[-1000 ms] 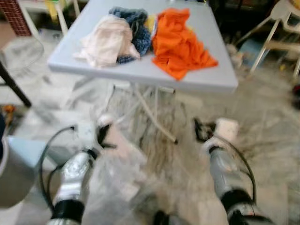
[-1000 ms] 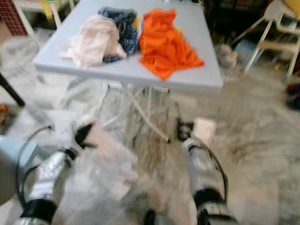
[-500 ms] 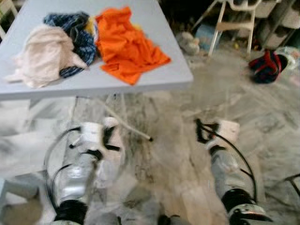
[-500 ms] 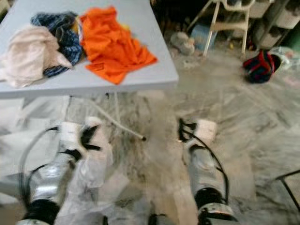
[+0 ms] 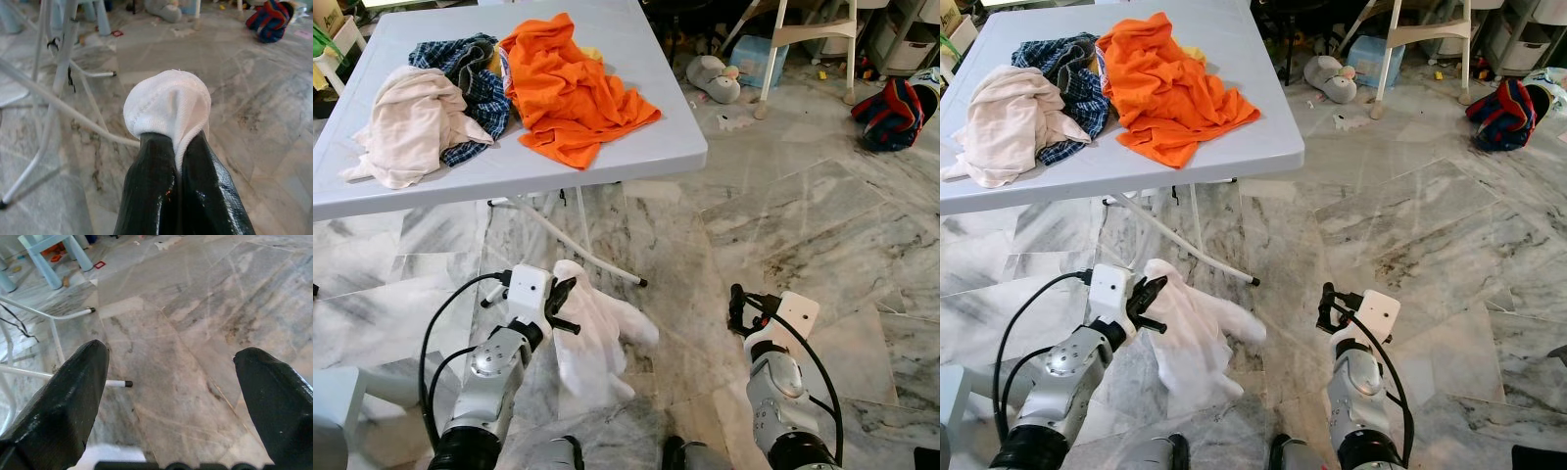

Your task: Hang hanger

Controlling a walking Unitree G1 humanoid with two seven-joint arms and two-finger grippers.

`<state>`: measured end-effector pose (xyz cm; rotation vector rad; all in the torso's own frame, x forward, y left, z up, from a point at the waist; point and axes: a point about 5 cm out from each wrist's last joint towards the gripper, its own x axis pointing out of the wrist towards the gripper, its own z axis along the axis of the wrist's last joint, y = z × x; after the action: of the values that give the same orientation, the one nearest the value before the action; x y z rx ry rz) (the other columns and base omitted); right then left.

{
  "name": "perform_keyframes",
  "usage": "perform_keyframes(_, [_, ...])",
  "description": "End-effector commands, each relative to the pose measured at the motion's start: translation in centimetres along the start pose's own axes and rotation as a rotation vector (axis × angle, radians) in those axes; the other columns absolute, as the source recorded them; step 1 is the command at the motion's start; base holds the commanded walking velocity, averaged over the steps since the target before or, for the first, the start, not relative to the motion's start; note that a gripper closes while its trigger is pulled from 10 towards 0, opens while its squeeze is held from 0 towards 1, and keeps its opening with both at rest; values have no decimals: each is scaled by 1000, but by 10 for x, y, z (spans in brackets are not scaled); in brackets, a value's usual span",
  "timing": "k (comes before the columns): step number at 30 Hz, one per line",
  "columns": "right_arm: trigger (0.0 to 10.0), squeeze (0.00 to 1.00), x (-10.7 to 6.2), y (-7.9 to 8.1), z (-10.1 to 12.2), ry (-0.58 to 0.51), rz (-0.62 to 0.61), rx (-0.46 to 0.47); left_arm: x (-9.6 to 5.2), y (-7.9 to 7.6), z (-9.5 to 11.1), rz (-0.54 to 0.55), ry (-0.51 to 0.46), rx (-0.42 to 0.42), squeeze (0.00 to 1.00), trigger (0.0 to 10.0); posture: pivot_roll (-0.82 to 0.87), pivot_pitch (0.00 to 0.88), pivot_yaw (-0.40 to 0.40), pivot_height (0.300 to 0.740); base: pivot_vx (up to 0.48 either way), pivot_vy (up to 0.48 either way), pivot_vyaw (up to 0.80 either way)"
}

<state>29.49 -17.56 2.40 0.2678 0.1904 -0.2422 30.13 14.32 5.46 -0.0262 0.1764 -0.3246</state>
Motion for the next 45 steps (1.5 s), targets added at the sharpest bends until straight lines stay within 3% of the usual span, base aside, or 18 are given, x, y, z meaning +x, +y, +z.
perform_keyframes(1, [10000, 0, 3, 3, 4, -7, 13, -9, 3, 2, 6, 29, -31, -10, 0, 10000, 114, 150, 10, 740, 0, 0, 0])
perform_keyframes(6, [10000, 0, 10, -5, 15, -20, -2, -24, 6, -7, 4, 10, -18, -11, 0, 10000, 94, 159, -17, 740, 0, 0, 0])
perform_keyframes(10, [10000, 0, 6, -12, 11, -12, -12, -27, 4, -9, -3, 6, 10, -9, 0, 10000, 76, 156, 16, 740, 0, 0, 0])
perform_keyframes(12, [10000, 0, 3, -19, 11, -39, -37, -19, 2, -17, -9, -26, 23, -1, 0, 10000, 42, 116, 41, 740, 0, 0, 0])
perform_keyframes(17, [10000, 0, -1, -31, 12, -62, -91, -14, 2, -23, -20, -33, 51, 9, 0, 10000, 9, 106, 42, 740, 0, 0, 0])
perform_keyframes(21, [10000, 0, -5, -29, 13, -90, -77, -48, 4, -31, -20, -144, 66, 33, 0, 10000, -59, 100, 56, 740, 0, 0, 0])
perform_keyframes(22, [10000, 0, -8, -24, 12, -101, -86, -30, 6, -29, -19, -192, 73, 73, 0, 10000, -76, 100, 63, 740, 0, 0, -400])
perform_keyframes(27, [10000, 0, -11, -13, 8, -114, -81, 0, 17, -22, -6, -217, 64, 116, 0, 10000, -89, 74, 92, 740, 0, 0, -320])
perform_keyframes(29, [10000, 0, -12, -10, 2, -99, -88, 8, 27, -15, 5, -176, 59, 152, 0, 10000, -88, 81, 153, 740, 0, 0, -200])
perform_keyframes(31, [10000, 0, -14, -16, 5, -120, -113, 15, 38, -12, 24, -132, 24, 96, 0, 10000, -111, 114, 167, 740, 0, 0, 0])
perform_keyframes(35, [10000, 0, -14, -25, 8, -135, -133, 11, 41, -21, 30, -212, -1, 146, 0, 10000, -115, 113, 160, 740, 0, 0, 0])
perform_keyframes(38, [10000, 0, -13, -29, 19, -160, -109, -27, 42, -30, 40, -317, -44, 235, 0, 10000, -107, 123, 120, 740, 0, 0, 0])
perform_keyframes(45, [10000, 0, -7, -36, 36, -193, -101, -57, 43, -18, 51, -308, -71, 286, 0, 10000, -72, 172, 83, 740, 0, 0, -186])
